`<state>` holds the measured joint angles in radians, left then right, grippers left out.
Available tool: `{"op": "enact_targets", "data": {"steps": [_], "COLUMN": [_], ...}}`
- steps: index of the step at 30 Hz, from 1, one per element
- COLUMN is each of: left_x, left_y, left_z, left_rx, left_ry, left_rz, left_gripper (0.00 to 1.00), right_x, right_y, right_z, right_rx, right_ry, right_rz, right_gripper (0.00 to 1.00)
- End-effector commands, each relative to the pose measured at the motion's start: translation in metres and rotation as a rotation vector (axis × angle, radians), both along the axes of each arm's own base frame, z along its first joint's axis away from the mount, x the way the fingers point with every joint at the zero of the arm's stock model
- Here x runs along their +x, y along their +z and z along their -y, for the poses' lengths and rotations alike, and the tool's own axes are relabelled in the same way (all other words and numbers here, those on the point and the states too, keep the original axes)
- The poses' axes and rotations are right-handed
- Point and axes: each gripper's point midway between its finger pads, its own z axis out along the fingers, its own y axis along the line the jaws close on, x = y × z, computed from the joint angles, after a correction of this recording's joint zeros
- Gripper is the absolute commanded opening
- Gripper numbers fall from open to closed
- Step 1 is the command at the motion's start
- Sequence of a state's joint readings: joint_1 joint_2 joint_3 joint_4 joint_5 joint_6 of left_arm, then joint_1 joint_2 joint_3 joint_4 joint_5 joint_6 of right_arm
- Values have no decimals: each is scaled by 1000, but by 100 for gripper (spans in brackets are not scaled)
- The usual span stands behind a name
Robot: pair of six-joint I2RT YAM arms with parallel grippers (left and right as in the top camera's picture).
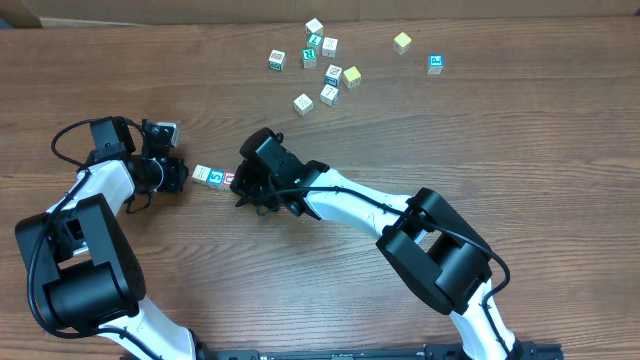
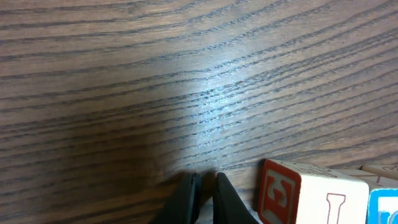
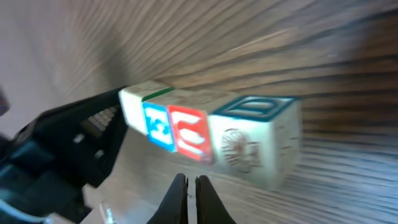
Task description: Form a horizontal line
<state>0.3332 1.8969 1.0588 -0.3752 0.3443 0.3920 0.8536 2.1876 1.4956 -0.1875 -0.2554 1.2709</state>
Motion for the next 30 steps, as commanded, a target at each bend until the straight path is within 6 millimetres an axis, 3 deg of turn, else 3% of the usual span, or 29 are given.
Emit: {"op": "enact_targets", "data": {"steps": [1, 5, 9, 12, 13, 17, 21, 24, 27, 30], "left_x": [-7, -7, -7, -7, -7, -8, -7, -7, -6, -6], "left_y": [-10, -10, -10, -10, -10, -10, -10, -10, -10, -10], "left_z": [-3, -3, -2, -2, -2, -2, -2, -2, -2, -2], "left_rx": [21, 21, 20, 20, 21, 17, 19, 18, 19, 19], "left_ry": [22, 22, 22, 22, 22, 21, 21, 20, 21, 20], "left_rz": [-43, -42, -42, -43, -43, -44, -40, -40, -38, -38], "left_gripper": [9, 4, 4, 4, 4, 4, 4, 4, 4, 4], "right_x": [-11, -7, 12, 30, 33, 41, 45, 49, 37, 22], "right_y": [-2, 15, 61, 81, 79, 70, 69, 51, 6, -24], "right_z": [-8, -7, -2, 31, 47, 79, 87, 100, 101, 91], "right_rx": [26, 43, 46, -75, -114, -150, -135, -208, -206, -149], "right_ry": [79, 97, 141, 119, 105, 76, 70, 17, -66, -109], "right_rz": [-15, 20, 208, 319, 294, 206, 176, 162, -20, -203], "right_gripper": [4, 4, 4, 4, 4, 4, 39, 7, 4, 4]}}
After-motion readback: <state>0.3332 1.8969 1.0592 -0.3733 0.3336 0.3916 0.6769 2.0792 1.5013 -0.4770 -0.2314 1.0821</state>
